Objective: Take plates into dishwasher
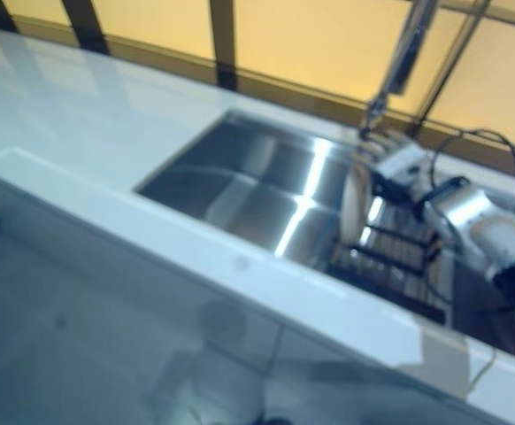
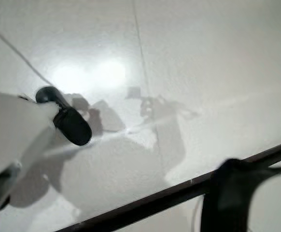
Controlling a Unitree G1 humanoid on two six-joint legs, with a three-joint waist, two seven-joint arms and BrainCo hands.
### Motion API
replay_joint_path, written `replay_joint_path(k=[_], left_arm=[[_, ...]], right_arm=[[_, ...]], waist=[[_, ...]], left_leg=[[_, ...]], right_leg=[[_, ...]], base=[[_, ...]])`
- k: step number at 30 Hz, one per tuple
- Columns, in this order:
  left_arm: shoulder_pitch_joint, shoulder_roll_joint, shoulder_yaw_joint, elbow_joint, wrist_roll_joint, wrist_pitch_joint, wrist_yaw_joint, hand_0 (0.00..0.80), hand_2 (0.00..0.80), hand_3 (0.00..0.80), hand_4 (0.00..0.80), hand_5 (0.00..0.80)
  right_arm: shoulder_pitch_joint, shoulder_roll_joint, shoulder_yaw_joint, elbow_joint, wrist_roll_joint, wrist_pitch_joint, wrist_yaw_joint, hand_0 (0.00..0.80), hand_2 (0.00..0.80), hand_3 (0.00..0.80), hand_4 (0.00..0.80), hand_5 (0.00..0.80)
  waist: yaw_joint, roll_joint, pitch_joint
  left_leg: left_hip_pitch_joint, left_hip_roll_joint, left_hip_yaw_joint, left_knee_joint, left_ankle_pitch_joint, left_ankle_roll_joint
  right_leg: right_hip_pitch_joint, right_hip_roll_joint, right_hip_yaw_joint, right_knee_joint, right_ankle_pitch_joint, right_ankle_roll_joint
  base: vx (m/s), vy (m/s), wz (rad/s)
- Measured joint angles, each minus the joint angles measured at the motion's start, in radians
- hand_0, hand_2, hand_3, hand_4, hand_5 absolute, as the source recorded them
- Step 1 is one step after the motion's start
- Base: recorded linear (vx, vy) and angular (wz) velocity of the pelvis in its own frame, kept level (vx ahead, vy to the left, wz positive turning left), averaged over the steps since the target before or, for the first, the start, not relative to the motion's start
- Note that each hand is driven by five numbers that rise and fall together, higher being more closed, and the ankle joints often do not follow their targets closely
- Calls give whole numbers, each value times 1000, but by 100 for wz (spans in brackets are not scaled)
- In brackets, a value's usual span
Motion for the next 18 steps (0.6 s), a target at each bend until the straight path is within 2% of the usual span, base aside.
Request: replay_joint_path(k=[10, 12, 18], left_arm=[[2, -4, 17, -1, -147, -1, 22, 0, 0, 0, 0, 0], [3, -7, 51, -1, -176, -1, 31, 0, 0, 0, 0, 0], [3, -8, 59, 0, -184, -2, 40, 0, 0, 0, 0, 0]], right_arm=[[0, 2, 0, -3, -11, 1, -1, 0, 0, 0, 0, 0], [0, 2, -1, -4, -18, 1, -1, 0, 0, 0, 0, 0], [0, 4, 0, -4, -18, 4, 0, 0, 0, 0, 0, 0]], waist=[[4, 4, 7], [4, 6, 16], [12, 9, 29]], left_leg=[[0, 0, -4, -18, 10, -1], [-1, 0, -9, -20, 14, -2], [-4, 0, -20, -33, 24, -2]], right_leg=[[-5, 0, -5, 0, 0, 0], [-5, 0, -10, 0, 0, 0], [-9, 0, -21, -1, 0, 0]], base=[[1, 0, 1], [1, 9, 5], [0, 7, 5]])
